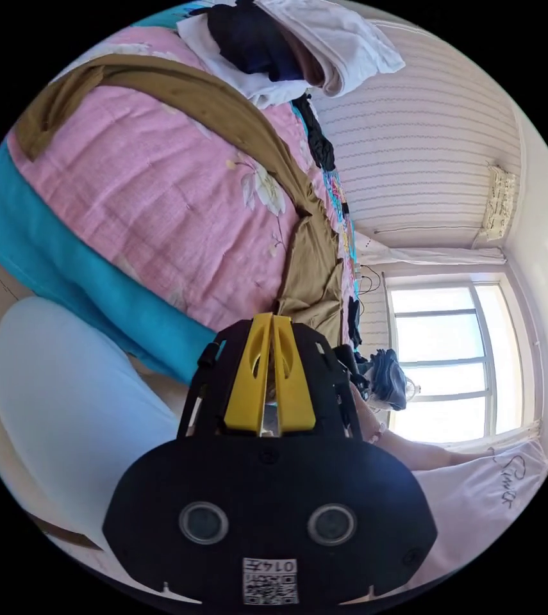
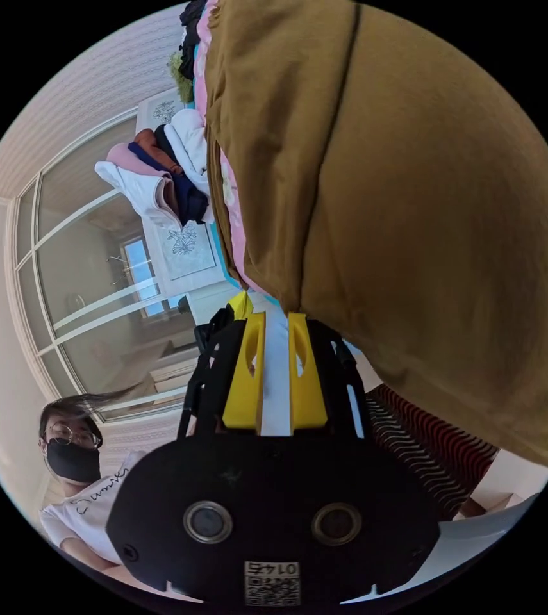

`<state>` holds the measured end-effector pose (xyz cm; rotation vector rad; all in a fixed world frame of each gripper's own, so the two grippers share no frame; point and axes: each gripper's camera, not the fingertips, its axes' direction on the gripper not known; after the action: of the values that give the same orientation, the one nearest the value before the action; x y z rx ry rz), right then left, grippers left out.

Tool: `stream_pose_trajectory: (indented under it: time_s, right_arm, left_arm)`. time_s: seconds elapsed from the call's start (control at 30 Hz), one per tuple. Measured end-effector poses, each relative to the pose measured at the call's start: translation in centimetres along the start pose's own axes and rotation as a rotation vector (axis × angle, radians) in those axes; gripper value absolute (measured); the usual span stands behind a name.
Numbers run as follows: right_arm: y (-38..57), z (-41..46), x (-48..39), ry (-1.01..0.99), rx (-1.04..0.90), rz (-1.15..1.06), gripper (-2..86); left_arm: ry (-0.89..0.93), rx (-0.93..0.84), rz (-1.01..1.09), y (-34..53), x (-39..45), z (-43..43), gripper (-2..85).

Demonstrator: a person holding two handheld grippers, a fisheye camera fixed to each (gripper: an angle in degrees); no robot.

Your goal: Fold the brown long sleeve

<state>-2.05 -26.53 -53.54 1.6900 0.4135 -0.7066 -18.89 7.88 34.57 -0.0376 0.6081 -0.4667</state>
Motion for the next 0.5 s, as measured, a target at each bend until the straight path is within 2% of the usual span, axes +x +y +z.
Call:
stream_pose_trajectory:
  time_s: [0.13,0.3,0.5]
  right_arm:
    - [-0.8,0.8,-0.9,0.114,0.004,0.006,1.4]
    - [0.1,0.5,-2.5,0.135,-0.010,-0.031,0.1]
    - [2.0,-0.1,-5.3,0.170,-0.069,-0.110,-0.2]
  left_arm:
    - [-0.097,-0.005,0.100,0.2,1.4,0.1,0.7]
    - [-0.201,-0.037,0.263,0.5,4.5,2.7,4.5]
    - [-0.226,-0.138,0.320,1.5,5.6,5.1,-0.1]
